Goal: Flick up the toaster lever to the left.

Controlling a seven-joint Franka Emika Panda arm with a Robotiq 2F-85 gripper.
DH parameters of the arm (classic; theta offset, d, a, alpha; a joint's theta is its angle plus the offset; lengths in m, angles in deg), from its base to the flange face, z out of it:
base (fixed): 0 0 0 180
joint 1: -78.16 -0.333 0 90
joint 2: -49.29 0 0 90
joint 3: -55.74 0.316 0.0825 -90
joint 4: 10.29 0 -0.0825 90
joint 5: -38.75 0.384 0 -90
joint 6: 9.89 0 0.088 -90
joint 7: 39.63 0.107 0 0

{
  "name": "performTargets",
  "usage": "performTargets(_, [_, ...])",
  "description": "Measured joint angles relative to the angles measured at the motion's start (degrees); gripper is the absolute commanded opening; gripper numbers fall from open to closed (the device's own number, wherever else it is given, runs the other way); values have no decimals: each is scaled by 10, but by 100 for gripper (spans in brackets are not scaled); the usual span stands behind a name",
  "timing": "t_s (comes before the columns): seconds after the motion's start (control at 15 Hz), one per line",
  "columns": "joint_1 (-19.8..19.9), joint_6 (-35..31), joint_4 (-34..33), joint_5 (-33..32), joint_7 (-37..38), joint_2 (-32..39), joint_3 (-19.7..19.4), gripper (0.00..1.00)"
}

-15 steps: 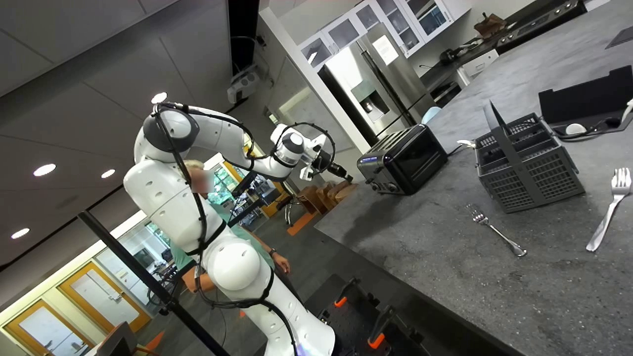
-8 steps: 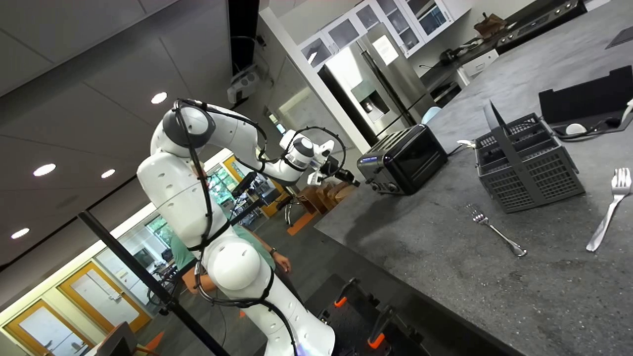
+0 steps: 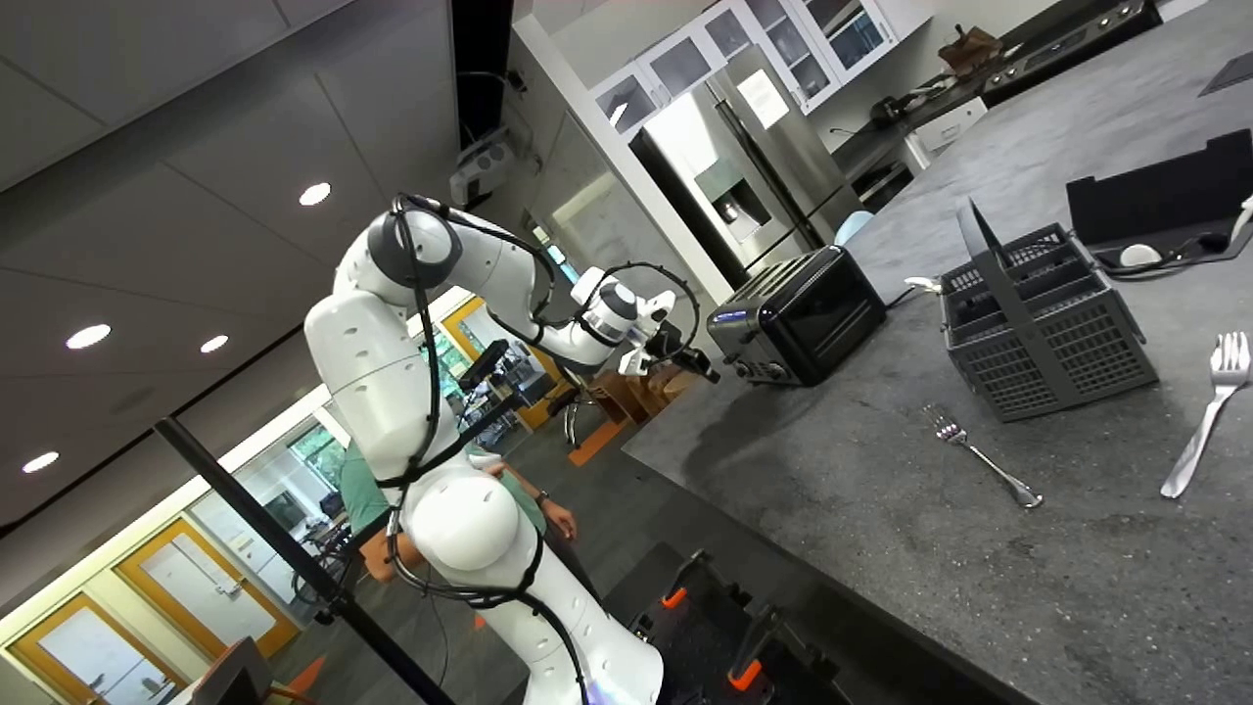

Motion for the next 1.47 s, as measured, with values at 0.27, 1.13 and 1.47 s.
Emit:
performTargets(0.27, [-17,0,0,0,0,1,-17,1])
performTargets(1.13, [-53,-43,-1,-213,155,33,-80,0])
performTargets(1.47, [-61,-45,-11,-300,234,54,-90,0])
